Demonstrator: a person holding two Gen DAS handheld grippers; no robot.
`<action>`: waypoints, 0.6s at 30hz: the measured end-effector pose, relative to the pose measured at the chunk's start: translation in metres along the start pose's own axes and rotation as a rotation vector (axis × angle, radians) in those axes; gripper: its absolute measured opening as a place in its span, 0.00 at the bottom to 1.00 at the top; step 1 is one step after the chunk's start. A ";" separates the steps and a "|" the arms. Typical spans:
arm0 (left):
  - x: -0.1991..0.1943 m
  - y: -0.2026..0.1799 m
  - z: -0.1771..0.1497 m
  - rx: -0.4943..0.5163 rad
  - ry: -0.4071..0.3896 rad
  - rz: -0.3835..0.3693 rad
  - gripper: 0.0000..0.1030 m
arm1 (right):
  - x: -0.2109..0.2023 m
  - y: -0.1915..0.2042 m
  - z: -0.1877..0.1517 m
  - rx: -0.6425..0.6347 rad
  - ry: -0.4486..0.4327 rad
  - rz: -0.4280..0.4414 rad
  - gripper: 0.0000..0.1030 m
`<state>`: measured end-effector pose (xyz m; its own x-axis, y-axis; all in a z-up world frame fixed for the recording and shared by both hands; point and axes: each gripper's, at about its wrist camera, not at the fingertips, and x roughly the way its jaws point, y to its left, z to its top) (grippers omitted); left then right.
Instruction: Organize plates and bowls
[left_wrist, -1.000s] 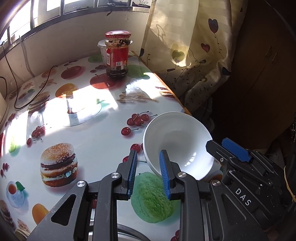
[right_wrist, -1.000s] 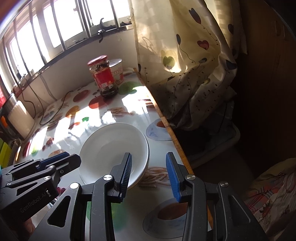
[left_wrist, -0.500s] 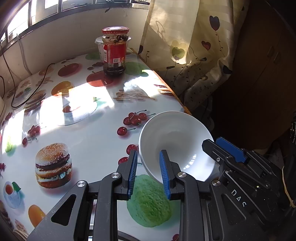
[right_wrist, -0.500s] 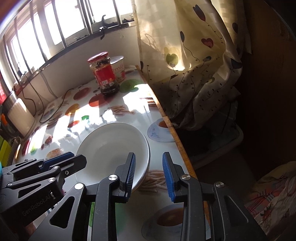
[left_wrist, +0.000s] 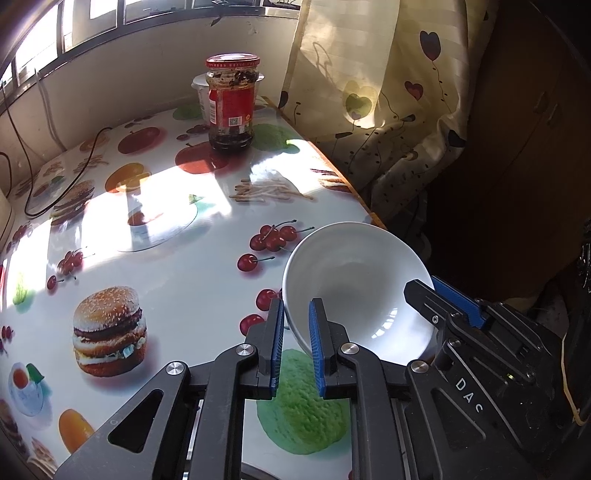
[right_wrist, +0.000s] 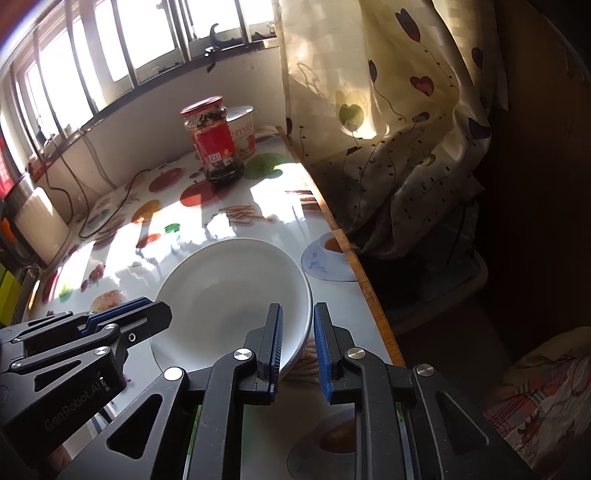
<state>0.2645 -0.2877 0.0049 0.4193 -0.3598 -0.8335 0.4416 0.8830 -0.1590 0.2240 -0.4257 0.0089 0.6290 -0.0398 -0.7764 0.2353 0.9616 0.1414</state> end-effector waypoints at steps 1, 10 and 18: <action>0.000 0.000 0.000 0.001 0.001 0.001 0.13 | 0.000 0.000 0.000 0.000 -0.001 0.000 0.16; 0.001 0.002 0.000 -0.002 0.000 0.013 0.08 | 0.000 -0.001 0.001 0.004 -0.001 -0.005 0.12; 0.001 0.001 0.000 -0.001 -0.002 0.020 0.08 | 0.000 -0.002 0.001 0.004 -0.003 -0.003 0.11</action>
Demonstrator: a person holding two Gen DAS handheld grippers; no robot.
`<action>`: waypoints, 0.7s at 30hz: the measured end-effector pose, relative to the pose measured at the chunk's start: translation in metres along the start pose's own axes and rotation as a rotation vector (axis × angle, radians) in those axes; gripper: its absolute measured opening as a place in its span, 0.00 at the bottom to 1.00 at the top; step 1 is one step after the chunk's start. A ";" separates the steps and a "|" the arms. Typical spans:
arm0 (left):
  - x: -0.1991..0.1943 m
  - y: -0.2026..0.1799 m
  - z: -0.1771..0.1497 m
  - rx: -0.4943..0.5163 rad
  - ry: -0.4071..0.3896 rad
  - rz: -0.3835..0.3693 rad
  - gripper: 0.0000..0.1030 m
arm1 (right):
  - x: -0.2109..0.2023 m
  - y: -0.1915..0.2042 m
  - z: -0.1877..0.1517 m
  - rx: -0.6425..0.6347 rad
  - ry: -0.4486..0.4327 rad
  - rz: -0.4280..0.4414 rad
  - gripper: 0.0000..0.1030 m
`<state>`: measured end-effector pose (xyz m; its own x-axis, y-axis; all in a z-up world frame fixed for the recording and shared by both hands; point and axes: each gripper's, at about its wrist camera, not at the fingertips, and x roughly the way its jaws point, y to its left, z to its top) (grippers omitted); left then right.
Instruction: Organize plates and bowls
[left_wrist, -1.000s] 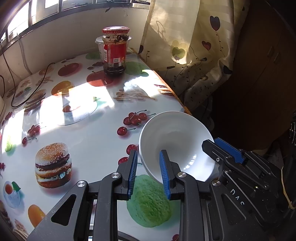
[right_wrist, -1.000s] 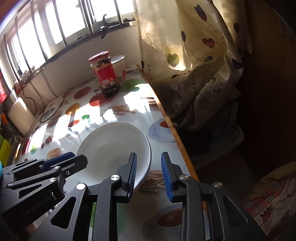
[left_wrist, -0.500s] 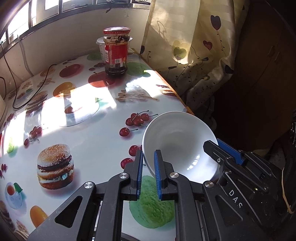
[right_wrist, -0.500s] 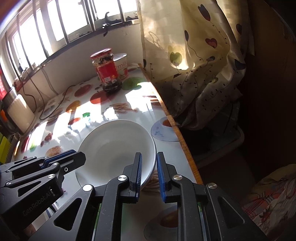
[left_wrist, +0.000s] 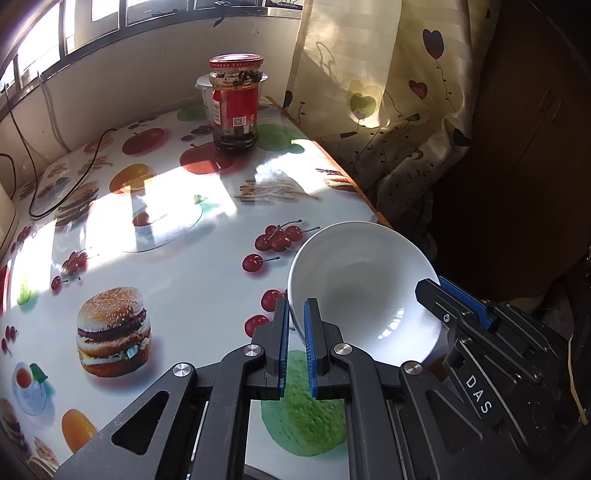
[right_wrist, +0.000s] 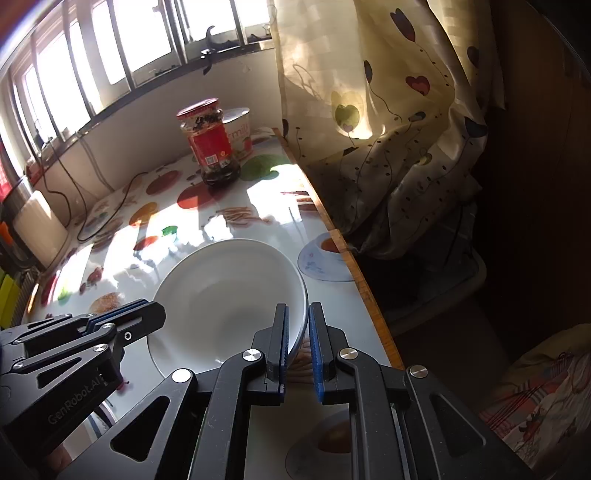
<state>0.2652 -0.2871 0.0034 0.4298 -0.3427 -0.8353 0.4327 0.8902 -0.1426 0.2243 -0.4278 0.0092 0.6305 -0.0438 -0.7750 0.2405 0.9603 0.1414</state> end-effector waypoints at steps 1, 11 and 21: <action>0.000 0.000 0.000 0.000 -0.001 0.001 0.08 | 0.000 0.000 0.000 -0.001 0.001 -0.001 0.11; 0.001 0.002 0.001 -0.009 0.004 -0.004 0.08 | 0.000 -0.001 0.001 -0.004 0.000 0.000 0.11; 0.001 0.002 -0.002 -0.009 0.002 0.003 0.08 | -0.001 -0.001 0.000 -0.001 -0.002 0.003 0.11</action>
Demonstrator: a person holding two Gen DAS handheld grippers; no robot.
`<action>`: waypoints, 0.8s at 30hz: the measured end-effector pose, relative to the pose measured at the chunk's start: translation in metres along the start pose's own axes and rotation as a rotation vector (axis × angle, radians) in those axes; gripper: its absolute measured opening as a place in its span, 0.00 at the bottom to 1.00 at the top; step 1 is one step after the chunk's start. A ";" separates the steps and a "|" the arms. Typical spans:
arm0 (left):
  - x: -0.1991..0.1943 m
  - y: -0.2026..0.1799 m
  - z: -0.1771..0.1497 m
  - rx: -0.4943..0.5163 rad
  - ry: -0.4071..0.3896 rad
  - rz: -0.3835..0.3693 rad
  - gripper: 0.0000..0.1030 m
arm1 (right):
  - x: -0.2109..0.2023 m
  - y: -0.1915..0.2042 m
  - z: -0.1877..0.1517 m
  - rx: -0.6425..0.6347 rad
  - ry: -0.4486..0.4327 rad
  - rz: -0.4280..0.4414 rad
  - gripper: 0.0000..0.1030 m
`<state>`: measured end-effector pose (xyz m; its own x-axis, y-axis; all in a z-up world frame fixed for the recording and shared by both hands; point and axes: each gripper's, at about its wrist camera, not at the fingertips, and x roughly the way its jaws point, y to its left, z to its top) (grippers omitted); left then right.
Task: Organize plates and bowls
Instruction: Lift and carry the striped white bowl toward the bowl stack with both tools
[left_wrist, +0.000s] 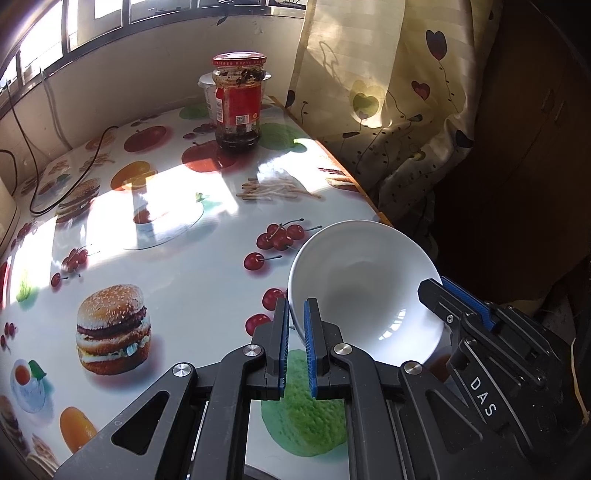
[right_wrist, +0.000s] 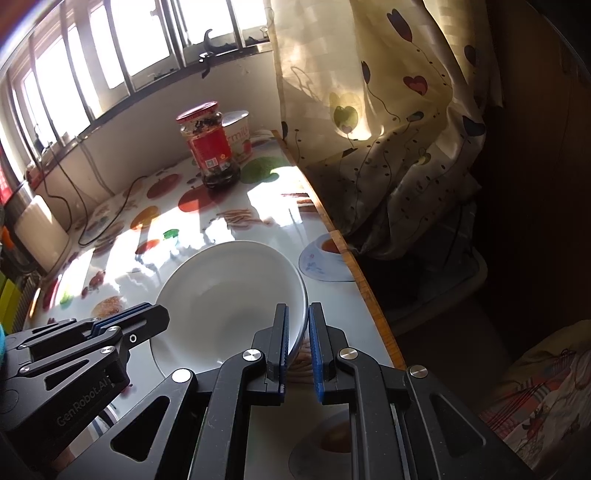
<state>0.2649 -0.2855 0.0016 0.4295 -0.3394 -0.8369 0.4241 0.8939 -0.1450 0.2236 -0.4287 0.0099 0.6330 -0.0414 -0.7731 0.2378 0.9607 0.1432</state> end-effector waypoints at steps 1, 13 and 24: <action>0.000 -0.001 -0.001 0.000 0.001 -0.001 0.08 | 0.000 0.000 0.000 0.000 0.000 0.000 0.11; -0.017 -0.001 -0.005 -0.005 -0.028 -0.010 0.08 | -0.010 0.005 0.002 0.003 -0.019 0.002 0.11; -0.041 0.005 -0.011 -0.010 -0.057 -0.013 0.08 | -0.037 0.018 -0.004 -0.003 -0.061 0.019 0.11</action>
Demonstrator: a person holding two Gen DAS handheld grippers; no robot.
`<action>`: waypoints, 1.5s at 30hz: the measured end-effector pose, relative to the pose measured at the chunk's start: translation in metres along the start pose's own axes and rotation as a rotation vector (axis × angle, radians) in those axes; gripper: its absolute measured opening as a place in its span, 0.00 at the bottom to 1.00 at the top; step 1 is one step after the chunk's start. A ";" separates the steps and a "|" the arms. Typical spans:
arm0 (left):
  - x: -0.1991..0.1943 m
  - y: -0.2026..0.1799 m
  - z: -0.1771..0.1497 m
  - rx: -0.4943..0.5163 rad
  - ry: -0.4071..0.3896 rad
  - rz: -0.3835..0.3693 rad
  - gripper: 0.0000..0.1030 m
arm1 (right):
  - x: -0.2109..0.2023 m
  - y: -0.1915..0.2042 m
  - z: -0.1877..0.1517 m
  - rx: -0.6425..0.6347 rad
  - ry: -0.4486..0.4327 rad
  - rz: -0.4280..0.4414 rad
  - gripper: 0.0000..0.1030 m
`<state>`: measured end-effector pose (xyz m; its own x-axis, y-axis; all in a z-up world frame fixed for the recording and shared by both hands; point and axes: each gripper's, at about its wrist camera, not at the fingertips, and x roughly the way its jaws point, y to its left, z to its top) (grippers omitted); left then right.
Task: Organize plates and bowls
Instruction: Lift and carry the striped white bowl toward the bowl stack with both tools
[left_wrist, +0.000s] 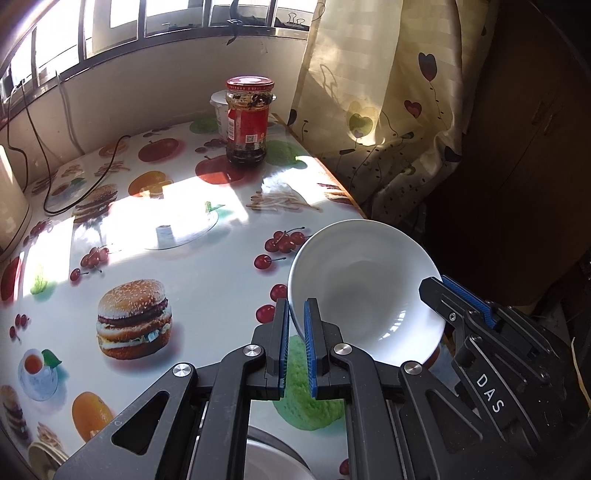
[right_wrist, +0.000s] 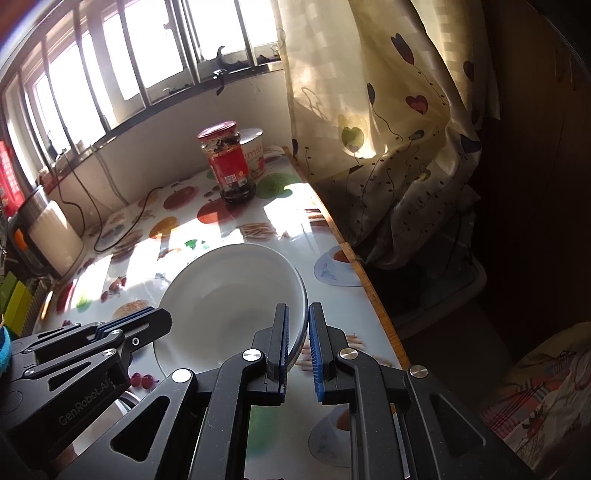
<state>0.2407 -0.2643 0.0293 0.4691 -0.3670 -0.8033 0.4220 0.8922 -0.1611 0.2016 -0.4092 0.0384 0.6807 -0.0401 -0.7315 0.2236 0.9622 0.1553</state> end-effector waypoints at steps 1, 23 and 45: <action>-0.002 0.000 -0.001 -0.001 -0.004 -0.001 0.08 | -0.003 0.002 0.000 -0.002 -0.005 0.001 0.11; -0.057 0.024 -0.026 -0.017 -0.065 -0.002 0.08 | -0.054 0.037 -0.024 -0.014 -0.054 0.032 0.11; -0.101 0.052 -0.058 -0.052 -0.114 0.016 0.08 | -0.092 0.077 -0.048 -0.055 -0.083 0.072 0.11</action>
<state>0.1701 -0.1654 0.0687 0.5620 -0.3777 -0.7359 0.3743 0.9095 -0.1809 0.1231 -0.3182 0.0857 0.7497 0.0097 -0.6617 0.1347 0.9767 0.1670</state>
